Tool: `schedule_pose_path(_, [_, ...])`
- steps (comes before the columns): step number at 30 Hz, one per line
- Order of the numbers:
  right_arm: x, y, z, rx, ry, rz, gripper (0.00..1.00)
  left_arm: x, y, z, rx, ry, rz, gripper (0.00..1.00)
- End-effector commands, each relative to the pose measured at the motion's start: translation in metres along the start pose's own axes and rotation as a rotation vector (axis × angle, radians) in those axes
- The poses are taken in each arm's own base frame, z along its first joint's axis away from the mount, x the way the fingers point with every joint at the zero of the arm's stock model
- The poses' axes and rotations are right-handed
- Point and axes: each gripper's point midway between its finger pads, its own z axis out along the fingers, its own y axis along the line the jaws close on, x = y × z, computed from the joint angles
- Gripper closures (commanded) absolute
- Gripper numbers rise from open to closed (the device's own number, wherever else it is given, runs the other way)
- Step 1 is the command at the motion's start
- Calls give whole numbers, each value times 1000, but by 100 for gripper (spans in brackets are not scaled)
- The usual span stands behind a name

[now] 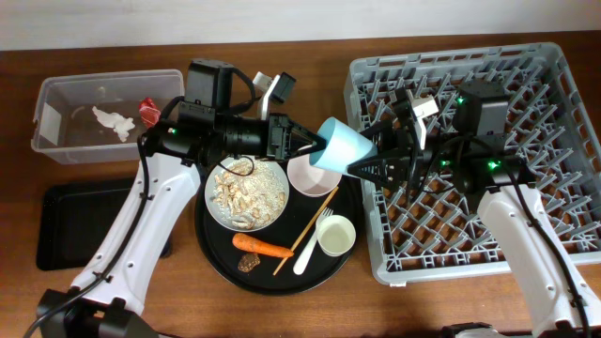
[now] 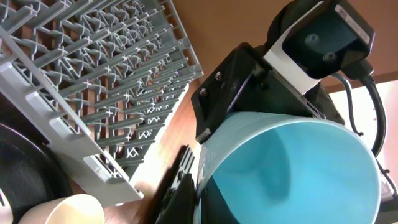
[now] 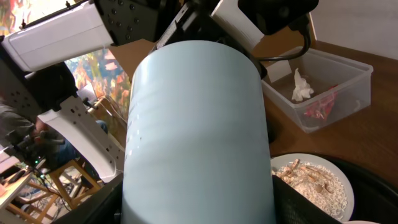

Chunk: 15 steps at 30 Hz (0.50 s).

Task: Sort waste into correct bins and load items into the dishwasher rack
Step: 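Hand the blue cup from the left gripper to the right gripper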

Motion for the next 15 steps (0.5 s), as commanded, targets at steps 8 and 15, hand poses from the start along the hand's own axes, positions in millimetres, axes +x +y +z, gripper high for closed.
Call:
schedule_pose_path(8, [-6,-29,-11,168,-17,158,55,0,100,-28,-583,-84,-21,61])
schedule_pose_path(15, [-10,-61,-55,349,-100,320,59,25,158,-93,-1087,-72,-112,60])
